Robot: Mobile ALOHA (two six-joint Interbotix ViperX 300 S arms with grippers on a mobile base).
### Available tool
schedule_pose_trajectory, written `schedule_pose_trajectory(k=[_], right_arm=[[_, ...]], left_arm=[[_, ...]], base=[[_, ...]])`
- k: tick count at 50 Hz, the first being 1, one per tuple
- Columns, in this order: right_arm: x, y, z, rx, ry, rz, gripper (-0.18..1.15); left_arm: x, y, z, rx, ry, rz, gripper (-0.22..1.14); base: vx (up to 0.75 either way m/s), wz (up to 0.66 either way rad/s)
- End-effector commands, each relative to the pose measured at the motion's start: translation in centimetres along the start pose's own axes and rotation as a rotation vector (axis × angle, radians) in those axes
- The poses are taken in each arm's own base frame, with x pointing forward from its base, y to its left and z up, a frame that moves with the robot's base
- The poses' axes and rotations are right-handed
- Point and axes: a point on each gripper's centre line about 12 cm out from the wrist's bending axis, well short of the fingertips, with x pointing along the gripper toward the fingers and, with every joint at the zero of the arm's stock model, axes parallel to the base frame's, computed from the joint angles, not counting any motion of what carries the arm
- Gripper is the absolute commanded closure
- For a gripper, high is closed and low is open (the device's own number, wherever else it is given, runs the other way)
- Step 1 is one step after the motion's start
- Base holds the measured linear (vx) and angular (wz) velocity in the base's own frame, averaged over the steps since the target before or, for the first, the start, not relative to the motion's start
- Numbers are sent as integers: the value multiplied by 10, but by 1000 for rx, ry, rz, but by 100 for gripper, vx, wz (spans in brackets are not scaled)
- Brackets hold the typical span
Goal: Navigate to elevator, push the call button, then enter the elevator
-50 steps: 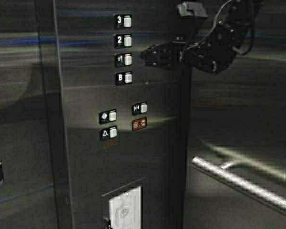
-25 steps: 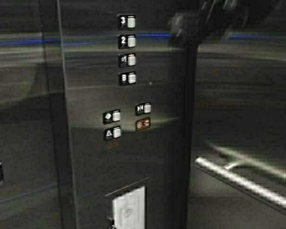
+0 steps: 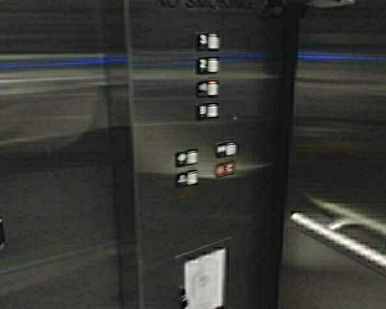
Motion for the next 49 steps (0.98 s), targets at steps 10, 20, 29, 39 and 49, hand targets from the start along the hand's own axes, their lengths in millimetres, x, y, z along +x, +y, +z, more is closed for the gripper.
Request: schedule_pose_trajectory(k=[10, 20, 29, 39, 49], right_arm=[[-49, 1, 45, -30, 22, -72, 91], [-47, -8, 45, -72, 16, -99, 91], [-42, -9, 38, -71, 10, -92, 91], [-32, -8, 22, -60, -21, -56, 91], [-32, -9, 19, -67, -28, -53, 91]], left_arm=[[12, -2, 2, 8, 86, 4, 90], [14, -3, 2, 16, 112, 4, 90], [14, -3, 3, 22, 126, 5, 90], [21, -2, -4, 42, 182, 10, 90], [22, -2, -7, 44, 202, 14, 90]], base=[[-20, 6], [-28, 8], [-30, 27], [-24, 47], [-27, 47]])
